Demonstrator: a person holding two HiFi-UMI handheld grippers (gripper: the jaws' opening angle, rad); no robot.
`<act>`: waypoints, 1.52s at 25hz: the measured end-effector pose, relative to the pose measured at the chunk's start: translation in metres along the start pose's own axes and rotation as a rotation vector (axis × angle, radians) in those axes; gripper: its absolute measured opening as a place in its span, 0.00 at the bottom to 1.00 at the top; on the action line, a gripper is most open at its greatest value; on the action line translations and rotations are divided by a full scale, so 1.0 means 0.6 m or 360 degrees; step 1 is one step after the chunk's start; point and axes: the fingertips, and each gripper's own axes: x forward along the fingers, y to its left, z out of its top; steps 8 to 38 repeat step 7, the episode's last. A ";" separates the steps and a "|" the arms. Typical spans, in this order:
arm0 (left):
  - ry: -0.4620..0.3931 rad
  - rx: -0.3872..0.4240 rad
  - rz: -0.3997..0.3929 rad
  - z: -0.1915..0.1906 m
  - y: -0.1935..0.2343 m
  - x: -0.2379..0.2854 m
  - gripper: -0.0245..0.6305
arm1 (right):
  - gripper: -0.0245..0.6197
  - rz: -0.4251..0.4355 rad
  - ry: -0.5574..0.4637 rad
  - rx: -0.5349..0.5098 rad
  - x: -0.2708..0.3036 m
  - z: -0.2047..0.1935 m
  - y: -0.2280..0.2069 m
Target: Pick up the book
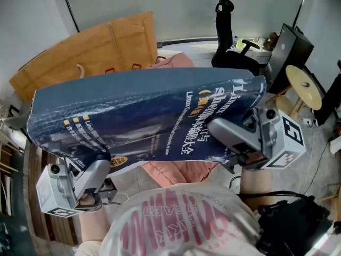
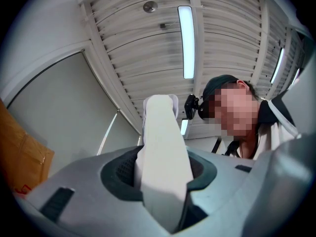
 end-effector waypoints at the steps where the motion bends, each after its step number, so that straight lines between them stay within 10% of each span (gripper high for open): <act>1: -0.0001 -0.0001 0.0003 -0.001 0.000 0.000 0.33 | 0.44 -0.0001 0.0002 0.0003 -0.001 -0.001 -0.001; 38: -0.0009 0.0010 0.0004 -0.001 -0.001 -0.003 0.33 | 0.44 0.0013 0.0004 -0.0002 0.000 -0.001 0.001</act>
